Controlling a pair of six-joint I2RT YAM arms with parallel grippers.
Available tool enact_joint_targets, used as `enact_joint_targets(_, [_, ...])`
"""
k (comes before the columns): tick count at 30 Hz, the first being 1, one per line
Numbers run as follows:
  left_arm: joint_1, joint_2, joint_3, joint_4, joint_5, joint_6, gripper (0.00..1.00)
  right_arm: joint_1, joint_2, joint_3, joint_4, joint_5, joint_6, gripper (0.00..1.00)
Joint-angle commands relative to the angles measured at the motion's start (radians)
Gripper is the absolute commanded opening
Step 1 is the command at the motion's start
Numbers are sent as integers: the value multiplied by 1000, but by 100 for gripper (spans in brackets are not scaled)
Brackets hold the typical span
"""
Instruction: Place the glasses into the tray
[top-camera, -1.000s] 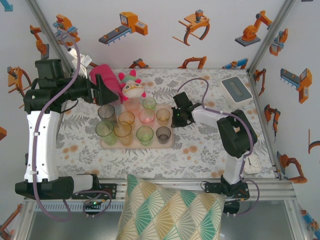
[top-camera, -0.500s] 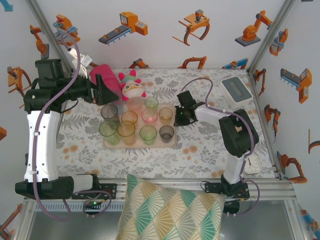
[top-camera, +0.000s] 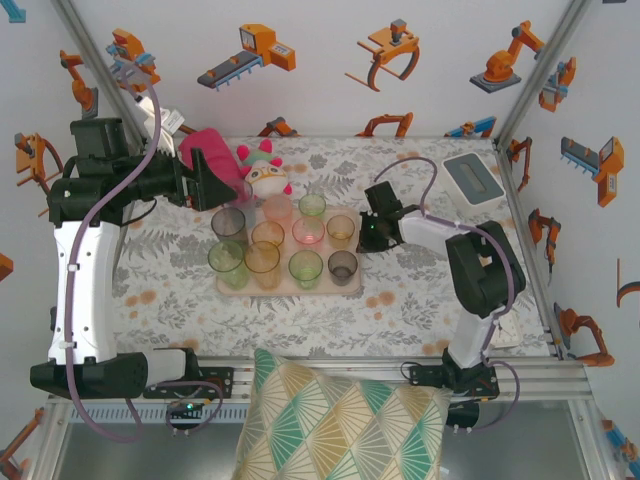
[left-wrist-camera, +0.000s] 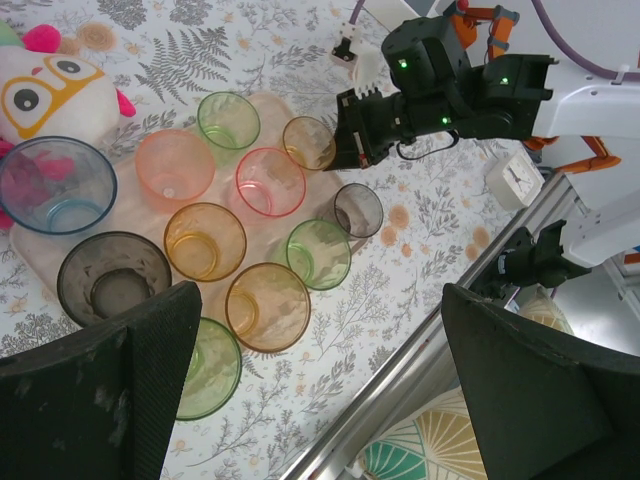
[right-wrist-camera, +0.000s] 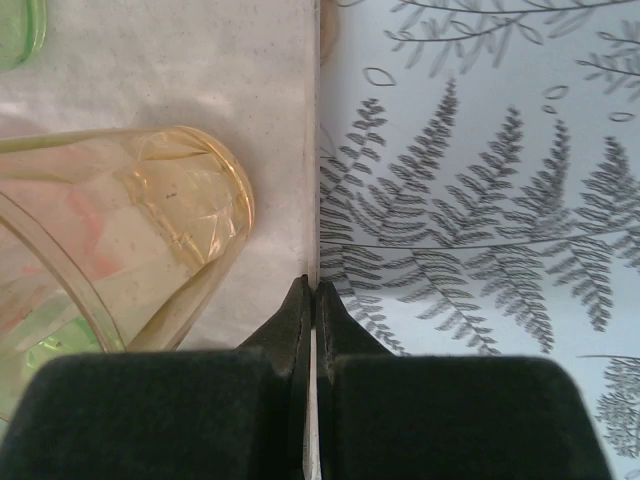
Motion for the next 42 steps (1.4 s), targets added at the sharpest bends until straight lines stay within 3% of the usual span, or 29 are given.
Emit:
enact_joint_targets(1, [4,-2,17,-3,21,8,97,-66,-49,-39,-62,103,-43,0])
enact_joint_targets(26, [5,-10,10,-3,3,16,97,-226,-131,-107,-89,89,-119,4])
enact_joint_targets(33, [6,-8,8,2,-15,11,97,-236,-142,-108,-86,85,-128,21])
enact_joint_targets(37, [62,8,12,41,-5,-57,97,-242,-191,-110,-93,86,-130,31])
enact_joint_targets(42, [111,1,-2,59,-154,-98,97,-278,-252,-60,-172,102,-165,39])
